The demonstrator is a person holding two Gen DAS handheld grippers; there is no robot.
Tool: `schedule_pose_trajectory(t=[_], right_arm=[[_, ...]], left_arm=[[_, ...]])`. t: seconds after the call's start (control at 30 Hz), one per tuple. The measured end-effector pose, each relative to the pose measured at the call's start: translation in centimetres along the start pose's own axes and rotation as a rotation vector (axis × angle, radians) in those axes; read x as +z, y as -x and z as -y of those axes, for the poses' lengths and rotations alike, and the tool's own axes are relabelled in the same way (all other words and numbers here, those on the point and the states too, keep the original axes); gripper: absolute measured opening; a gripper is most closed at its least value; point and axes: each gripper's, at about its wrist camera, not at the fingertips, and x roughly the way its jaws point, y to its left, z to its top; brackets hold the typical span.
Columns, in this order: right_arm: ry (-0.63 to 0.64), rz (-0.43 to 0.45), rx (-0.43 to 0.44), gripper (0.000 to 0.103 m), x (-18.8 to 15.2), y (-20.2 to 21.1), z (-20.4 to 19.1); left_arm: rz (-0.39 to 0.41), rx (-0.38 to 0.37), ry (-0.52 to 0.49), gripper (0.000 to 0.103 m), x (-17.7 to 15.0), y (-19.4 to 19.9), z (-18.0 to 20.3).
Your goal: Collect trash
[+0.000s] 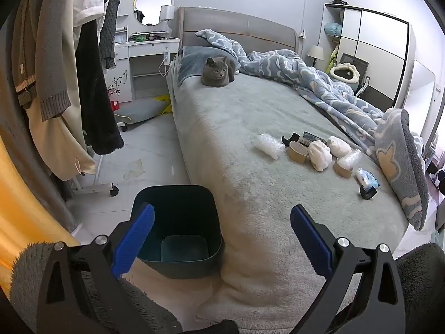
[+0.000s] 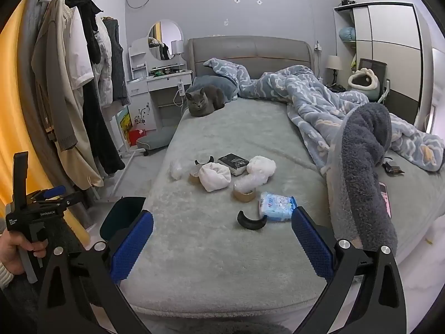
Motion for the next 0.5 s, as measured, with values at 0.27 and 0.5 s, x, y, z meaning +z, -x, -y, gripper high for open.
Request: schedule_pose_trajectory(t=[0.27, 0.5], right_arm=[[-0.003, 0.0, -0.001, 0.1, 0.02, 0.02, -0.01], [-0.003, -0.002, 0.001, 0.1, 0.01, -0.03, 0.02]], left_arm=[[0.001, 0.001, -0.002, 0.1, 0.03, 0.06, -0.02], [0.0, 0.001, -0.001, 0.1, -0.38, -0.4, -0.24]])
